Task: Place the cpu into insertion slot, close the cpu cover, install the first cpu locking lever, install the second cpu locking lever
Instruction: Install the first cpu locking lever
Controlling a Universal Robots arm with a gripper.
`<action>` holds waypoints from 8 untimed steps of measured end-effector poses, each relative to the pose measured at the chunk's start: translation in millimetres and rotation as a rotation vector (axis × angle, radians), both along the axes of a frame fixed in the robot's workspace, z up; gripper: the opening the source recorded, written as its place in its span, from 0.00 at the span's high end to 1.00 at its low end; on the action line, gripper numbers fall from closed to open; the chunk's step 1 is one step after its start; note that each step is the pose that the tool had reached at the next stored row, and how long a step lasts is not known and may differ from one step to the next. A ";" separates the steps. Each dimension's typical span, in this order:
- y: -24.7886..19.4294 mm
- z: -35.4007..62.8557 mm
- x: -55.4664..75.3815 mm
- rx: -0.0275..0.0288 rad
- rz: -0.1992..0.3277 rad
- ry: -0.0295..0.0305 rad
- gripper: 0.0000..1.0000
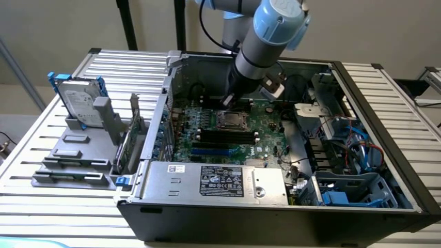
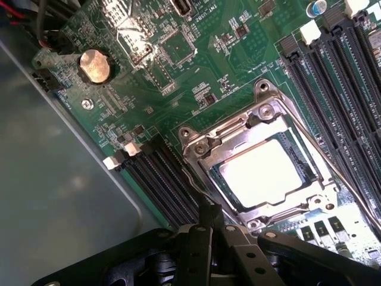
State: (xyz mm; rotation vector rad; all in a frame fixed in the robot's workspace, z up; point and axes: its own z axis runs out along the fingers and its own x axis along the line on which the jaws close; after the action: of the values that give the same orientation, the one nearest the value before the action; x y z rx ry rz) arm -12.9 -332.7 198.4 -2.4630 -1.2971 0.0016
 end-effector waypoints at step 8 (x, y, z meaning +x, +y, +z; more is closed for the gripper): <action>-0.1 -4.4 1.7 -0.0013 0.000 0.0001 0.89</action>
State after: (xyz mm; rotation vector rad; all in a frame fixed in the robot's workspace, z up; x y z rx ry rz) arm -11.2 -332.8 194.0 -2.4640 -1.2975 0.0026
